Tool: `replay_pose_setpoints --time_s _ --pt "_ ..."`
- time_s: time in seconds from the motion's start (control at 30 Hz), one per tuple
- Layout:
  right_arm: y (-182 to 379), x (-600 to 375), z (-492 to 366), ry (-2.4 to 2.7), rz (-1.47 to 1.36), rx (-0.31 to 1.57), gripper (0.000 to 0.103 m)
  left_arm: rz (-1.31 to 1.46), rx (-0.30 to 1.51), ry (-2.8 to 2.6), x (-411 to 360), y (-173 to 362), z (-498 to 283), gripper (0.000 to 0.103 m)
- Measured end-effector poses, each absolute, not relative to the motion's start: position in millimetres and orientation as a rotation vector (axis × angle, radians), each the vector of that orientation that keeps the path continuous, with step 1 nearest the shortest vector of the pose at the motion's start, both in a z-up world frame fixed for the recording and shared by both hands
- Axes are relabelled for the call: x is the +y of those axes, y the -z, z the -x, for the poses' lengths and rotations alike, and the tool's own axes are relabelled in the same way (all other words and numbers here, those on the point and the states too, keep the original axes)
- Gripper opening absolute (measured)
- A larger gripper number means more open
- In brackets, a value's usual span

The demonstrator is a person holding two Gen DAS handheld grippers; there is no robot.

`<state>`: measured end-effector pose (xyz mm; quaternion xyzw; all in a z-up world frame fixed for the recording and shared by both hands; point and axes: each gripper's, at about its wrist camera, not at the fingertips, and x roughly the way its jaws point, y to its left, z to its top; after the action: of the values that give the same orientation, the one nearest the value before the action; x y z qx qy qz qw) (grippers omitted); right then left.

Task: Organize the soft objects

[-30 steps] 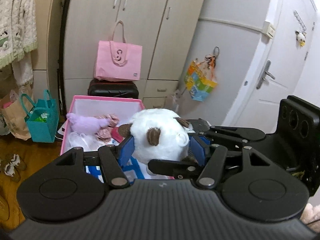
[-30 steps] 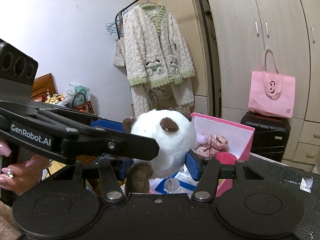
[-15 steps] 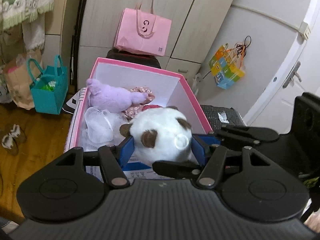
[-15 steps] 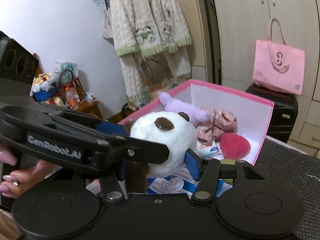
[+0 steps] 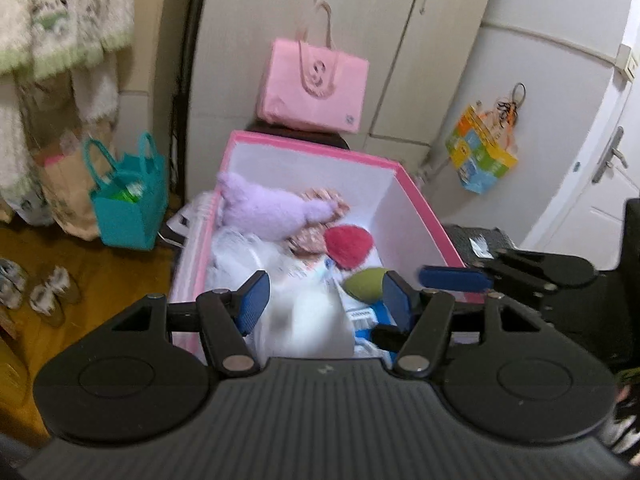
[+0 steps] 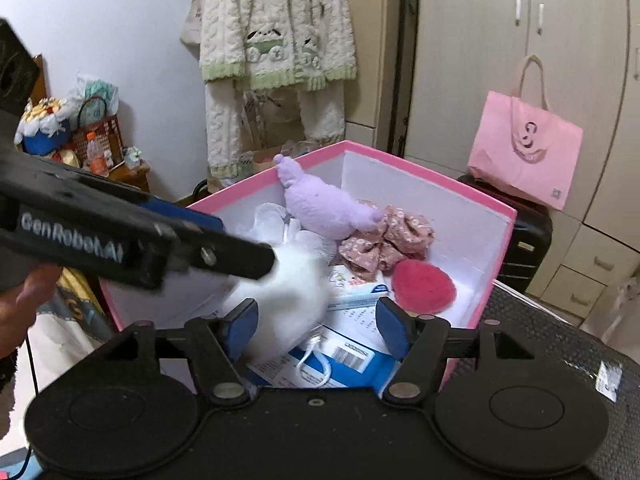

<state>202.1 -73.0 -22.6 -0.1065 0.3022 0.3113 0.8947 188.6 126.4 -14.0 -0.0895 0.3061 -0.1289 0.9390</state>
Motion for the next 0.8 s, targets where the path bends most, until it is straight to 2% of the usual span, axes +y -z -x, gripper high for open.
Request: replay_pose_setpoints --time_s 0.33,0.43,0.8 --pt "-1 -119 -163 -0.622 0.135 0.481 0.072 0.125 0.558 0.213 113 -3 -156 0.063" --pt "-6 -129 -154 -0.606 0.13 0.454 0.072 0.115 0.548 0.208 107 -6 -147 0.068" --pt "-3 -145 -120 -0.48 0.246 0.444 0.078 0.068 0.543 0.257 78 -16 -109 0.072"
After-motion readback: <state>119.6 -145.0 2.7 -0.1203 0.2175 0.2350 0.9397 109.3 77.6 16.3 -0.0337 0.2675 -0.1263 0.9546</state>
